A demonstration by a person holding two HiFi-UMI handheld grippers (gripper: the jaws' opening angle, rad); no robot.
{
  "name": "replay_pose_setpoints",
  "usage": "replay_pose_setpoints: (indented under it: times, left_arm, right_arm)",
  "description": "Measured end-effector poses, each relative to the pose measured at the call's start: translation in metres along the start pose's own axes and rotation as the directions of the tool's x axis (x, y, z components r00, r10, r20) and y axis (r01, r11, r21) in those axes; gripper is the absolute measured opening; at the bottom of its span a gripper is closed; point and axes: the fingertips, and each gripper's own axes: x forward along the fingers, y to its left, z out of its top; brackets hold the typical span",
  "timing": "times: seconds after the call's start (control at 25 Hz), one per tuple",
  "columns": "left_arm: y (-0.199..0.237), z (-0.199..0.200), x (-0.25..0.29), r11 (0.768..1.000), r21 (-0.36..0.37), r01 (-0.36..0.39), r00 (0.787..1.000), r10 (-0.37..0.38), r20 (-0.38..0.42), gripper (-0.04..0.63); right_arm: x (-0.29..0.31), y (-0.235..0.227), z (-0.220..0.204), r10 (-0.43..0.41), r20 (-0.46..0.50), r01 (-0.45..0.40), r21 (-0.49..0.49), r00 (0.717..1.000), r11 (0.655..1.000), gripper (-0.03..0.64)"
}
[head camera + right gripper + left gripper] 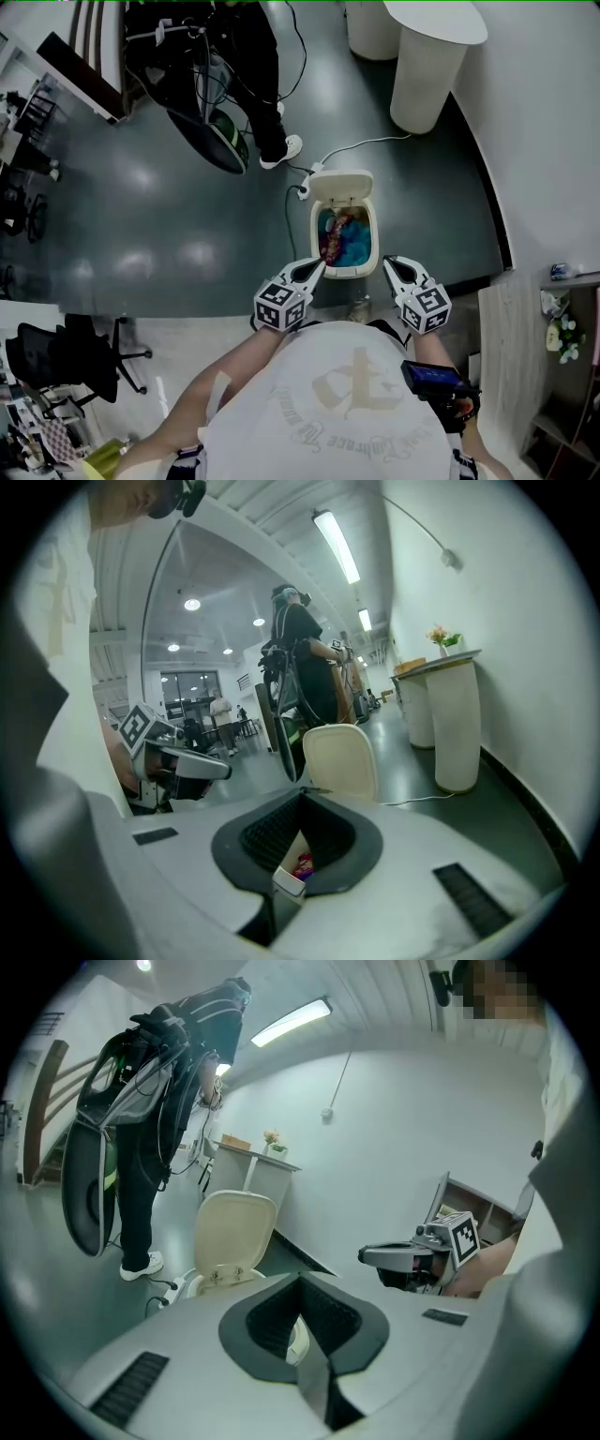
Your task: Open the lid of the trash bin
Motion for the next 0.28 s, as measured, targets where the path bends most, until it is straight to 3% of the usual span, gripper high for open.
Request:
replay_pose_setpoints:
  times: [0.28]
  left_arm:
    - [0.0013,-0.0030,-0.0030,1.000,-0.013,-0.017,1.000,0.017,0.001,0.014]
  right_arm:
    - [0.0032,0.0036,0.0006,0.024,-0.004,-0.024,-0.001,1.000,1.000,0.005]
